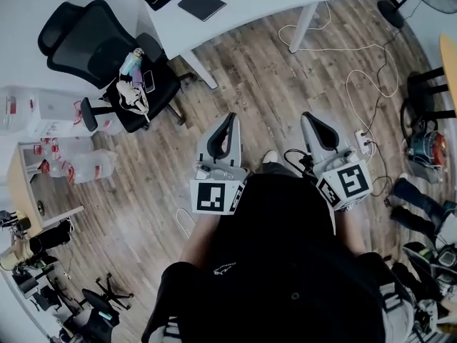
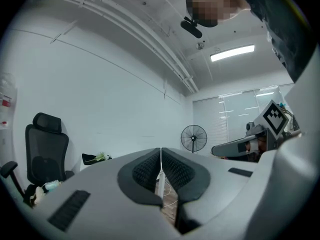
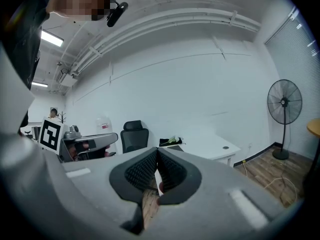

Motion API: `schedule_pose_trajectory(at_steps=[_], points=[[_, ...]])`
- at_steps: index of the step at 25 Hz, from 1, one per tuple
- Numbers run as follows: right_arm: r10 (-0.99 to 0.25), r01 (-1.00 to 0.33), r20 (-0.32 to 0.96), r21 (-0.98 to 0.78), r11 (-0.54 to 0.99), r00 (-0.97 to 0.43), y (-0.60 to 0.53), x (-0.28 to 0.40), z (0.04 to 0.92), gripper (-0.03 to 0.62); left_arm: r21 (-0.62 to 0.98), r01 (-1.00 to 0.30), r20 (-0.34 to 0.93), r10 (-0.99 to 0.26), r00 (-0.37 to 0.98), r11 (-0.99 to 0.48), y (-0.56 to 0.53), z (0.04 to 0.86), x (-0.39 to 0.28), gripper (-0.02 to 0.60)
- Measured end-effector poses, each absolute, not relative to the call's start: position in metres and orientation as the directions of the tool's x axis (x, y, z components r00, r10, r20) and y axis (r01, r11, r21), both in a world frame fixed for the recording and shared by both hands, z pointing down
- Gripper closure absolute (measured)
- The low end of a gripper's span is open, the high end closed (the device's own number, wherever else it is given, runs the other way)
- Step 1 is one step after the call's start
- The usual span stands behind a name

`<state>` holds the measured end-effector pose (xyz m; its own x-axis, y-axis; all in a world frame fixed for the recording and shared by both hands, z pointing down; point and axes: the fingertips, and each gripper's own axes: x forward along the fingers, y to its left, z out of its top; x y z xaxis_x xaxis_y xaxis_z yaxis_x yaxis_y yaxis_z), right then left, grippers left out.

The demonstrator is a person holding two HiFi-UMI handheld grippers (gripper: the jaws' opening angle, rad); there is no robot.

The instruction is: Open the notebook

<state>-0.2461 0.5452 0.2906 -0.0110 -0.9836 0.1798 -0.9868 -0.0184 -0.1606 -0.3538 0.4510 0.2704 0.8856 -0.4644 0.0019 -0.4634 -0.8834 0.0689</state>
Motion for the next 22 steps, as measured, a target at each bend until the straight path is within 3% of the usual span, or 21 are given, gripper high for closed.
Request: schedule_pose_trajectory(at_steps=[7, 22], points=[[-0.985, -0.986, 0.172, -0.163, -0.033, 0.004, 0.54, -0.225, 0.292, 0.589, 0.08, -0.471, 0.005, -0.473, 0.881, -0.878, 0.439, 0.272, -0.335, 0.572], [-0.965, -0.97, 0.206, -0.146, -0.194, 0.162, 0.506, -0.15, 0.303, 0.589, 0.08, -0.324, -0.02, -0.326, 0.945, -0.943, 0.383, 0.285, -0.235, 0.572]])
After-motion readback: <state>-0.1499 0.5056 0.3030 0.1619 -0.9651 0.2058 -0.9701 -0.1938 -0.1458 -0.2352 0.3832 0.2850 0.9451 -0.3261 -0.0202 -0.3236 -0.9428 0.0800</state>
